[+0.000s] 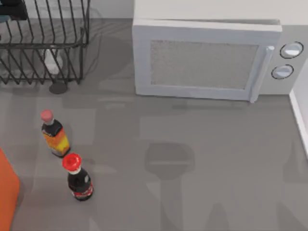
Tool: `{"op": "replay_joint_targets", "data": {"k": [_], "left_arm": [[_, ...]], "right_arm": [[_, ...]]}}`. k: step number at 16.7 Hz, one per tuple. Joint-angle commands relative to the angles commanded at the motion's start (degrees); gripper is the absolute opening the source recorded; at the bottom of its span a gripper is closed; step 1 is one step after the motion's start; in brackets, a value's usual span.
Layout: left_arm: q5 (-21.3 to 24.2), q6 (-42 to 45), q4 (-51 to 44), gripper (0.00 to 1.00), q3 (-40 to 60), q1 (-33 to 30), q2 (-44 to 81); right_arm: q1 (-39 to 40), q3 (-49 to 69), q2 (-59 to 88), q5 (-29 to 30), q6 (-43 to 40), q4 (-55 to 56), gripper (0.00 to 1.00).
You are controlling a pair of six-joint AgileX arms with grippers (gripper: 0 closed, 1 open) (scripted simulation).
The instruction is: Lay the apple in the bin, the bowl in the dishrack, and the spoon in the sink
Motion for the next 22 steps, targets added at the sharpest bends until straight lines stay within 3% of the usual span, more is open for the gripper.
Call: {"op": "replay_joint_targets", "data": {"k": [5, 9, 17, 22], "left_arm": [[0.1, 0.2, -1.6, 1.0, -1.6, -0.3, -1.1], [-0.1, 0.3, -9.3, 1.0, -10.0, -1.3, -10.2], [-3.1, -0.3, -22.1, 1.0, -24.4, -1.3, -44.2], [-2.7, -0.8, -28.9, 1.0, -32.5, -3.6, -72.9]], "right_arm": [[0.0, 0.0, 0.0, 0.0, 0.0, 0.0, 1.0], [0.0, 0.0, 0.0, 0.0, 0.0, 0.0, 1.0], [0.0, 0.0, 0.0, 0.0, 0.0, 0.0, 1.0], [0.0, 0.0, 0.0, 0.0, 0.0, 0.0, 1.0]]}}
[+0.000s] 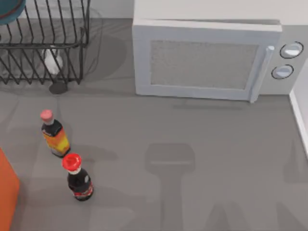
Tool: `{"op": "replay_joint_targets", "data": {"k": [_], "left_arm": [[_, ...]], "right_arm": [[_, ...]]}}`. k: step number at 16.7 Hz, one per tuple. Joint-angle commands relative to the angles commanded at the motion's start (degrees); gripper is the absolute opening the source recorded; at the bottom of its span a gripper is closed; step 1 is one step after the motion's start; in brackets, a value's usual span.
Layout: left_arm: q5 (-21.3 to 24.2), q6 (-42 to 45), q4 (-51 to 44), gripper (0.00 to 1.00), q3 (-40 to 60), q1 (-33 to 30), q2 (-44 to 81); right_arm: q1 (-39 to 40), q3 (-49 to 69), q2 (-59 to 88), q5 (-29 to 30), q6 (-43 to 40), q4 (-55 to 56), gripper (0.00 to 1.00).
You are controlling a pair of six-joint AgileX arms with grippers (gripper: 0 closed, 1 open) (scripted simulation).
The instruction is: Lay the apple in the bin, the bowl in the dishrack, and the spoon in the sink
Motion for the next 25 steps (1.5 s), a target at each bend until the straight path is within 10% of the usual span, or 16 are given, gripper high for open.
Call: {"op": "replay_joint_targets", "data": {"k": [7, 17, 25], "left_arm": [[-3.0, -0.2, -16.1, 1.0, -17.8, -0.1, -25.4], [-3.4, -0.1, -18.7, 1.0, -20.4, -0.2, -27.7], [-3.4, -0.1, -18.7, 1.0, -20.4, -0.2, -27.7]], "right_arm": [[0.0, 0.0, 0.0, 0.0, 0.0, 0.0, 1.0], [-0.6, 1.2, 1.8, 0.0, -1.8, -1.3, 1.0], [-8.3, 17.9, 27.4, -0.1, -32.2, -19.4, 1.0]]}}
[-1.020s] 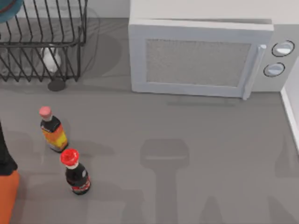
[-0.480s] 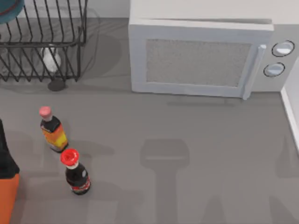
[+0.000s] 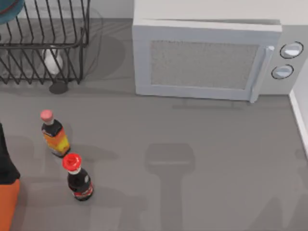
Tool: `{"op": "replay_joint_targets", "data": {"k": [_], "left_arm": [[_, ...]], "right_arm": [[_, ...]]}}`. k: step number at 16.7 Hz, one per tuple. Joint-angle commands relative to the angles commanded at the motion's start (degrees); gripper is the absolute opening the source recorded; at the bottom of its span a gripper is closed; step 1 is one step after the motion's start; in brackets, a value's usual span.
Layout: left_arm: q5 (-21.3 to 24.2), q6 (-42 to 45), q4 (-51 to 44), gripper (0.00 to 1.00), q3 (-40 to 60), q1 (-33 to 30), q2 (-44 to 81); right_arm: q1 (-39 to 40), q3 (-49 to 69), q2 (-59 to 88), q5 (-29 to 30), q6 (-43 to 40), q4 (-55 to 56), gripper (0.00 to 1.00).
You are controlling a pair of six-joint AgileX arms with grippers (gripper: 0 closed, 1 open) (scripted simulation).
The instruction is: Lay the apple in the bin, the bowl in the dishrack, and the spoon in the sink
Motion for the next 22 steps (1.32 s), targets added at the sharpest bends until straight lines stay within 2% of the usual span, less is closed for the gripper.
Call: {"op": "replay_joint_targets", "data": {"k": [8, 12, 16, 22], "left_arm": [[0.0, 0.0, 0.0, 1.0, 0.0, 0.0, 0.0], [0.0, 0.0, 0.0, 1.0, 0.0, 0.0, 0.0], [0.0, 0.0, 0.0, 1.0, 0.0, 0.0, 0.0], [0.0, 0.0, 0.0, 1.0, 0.0, 0.0, 0.0]], "right_arm": [[-10.6, 23.0, 35.6, -0.1, -47.5, -24.9, 1.0], [-14.7, 31.8, 49.6, -0.2, -66.0, -34.4, 1.0], [-17.0, 36.7, 57.0, -0.2, -75.6, -39.8, 1.0], [-17.0, 37.2, 57.7, -0.2, -76.7, -40.3, 1.0]]}}
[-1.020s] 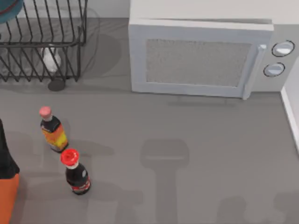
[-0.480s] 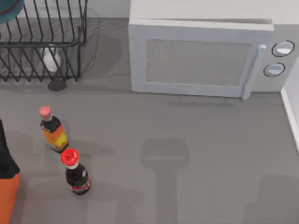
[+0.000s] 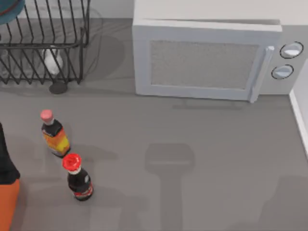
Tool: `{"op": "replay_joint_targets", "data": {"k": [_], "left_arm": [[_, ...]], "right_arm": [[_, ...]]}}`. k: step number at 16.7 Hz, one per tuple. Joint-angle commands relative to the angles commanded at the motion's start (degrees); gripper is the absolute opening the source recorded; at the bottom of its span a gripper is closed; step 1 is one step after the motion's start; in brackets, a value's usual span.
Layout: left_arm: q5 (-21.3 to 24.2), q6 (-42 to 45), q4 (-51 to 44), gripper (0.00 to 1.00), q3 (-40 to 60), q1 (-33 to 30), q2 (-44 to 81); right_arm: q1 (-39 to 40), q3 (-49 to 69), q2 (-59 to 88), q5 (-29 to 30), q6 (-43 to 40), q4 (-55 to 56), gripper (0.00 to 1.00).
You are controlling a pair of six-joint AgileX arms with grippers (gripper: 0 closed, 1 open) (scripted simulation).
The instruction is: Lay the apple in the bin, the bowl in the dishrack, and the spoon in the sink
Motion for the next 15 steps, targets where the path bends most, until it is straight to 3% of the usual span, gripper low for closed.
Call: {"op": "replay_joint_targets", "data": {"k": [4, 11, 15], "left_arm": [[0.0, 0.0, 0.0, 1.0, 0.0, 0.0, 0.0], [0.0, 0.0, 0.0, 1.0, 0.0, 0.0, 0.0], [0.0, 0.0, 0.0, 1.0, 0.0, 0.0, 0.0]], "right_arm": [[0.0, -2.4, 2.1, 0.0, 0.2, 4.1, 1.0], [0.1, -12.3, 11.1, 0.0, 0.4, 23.6, 1.0], [0.1, -13.6, 12.3, 0.0, 0.4, 25.7, 1.0]]}}
